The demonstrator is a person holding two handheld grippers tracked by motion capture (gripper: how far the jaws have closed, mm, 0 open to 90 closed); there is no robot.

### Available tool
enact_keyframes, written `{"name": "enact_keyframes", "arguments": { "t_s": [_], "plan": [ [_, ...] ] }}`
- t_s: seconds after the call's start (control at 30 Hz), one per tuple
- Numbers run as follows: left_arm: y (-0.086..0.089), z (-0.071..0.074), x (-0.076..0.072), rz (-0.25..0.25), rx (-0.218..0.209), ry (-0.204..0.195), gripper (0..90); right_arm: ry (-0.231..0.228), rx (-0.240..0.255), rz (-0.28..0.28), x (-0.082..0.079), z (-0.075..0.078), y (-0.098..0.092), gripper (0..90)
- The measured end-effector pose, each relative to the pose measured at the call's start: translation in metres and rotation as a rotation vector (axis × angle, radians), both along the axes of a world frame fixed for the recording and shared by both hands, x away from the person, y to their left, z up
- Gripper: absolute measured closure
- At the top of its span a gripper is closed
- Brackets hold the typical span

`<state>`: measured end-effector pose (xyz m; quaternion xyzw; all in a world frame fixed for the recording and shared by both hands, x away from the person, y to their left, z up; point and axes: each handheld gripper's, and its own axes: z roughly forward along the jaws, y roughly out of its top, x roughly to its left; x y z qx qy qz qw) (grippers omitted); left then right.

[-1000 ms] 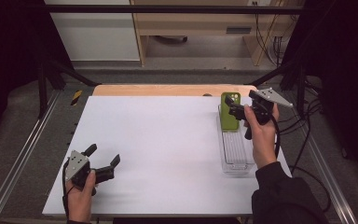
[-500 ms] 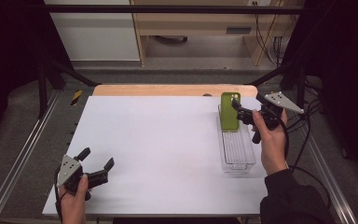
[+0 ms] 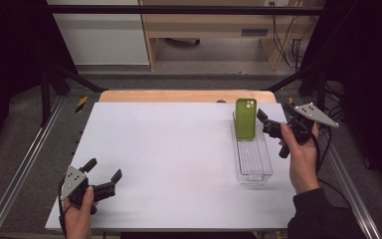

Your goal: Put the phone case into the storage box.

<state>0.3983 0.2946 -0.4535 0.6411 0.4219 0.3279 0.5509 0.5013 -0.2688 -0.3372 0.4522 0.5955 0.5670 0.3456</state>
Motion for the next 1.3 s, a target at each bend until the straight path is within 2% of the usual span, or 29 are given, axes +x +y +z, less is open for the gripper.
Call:
{"name": "enact_keyframes", "arguments": {
  "t_s": [0.37, 0.5, 0.83, 1.3],
  "plan": [
    [-0.001, 0.000, 0.000, -0.020, -0.001, -0.006, 1.5, 0.004, -0.006, -0.014, -0.011, -0.001, -0.018, 2.3],
    [-0.001, 0.001, -0.001, -0.017, 0.001, -0.008, 1.4, 0.005, -0.028, -0.015, -0.014, -0.002, -0.023, 2.4],
    [-0.001, 0.001, -0.001, -0.021, 0.003, -0.010, 1.4, 0.010, -0.062, -0.005, -0.021, -0.003, -0.030, 2.4],
    [-0.003, 0.001, -0.001, -0.037, 0.001, -0.007, 1.4, 0.022, -0.076, -0.007, -0.029, -0.014, -0.040, 2.6]
  ]
}}
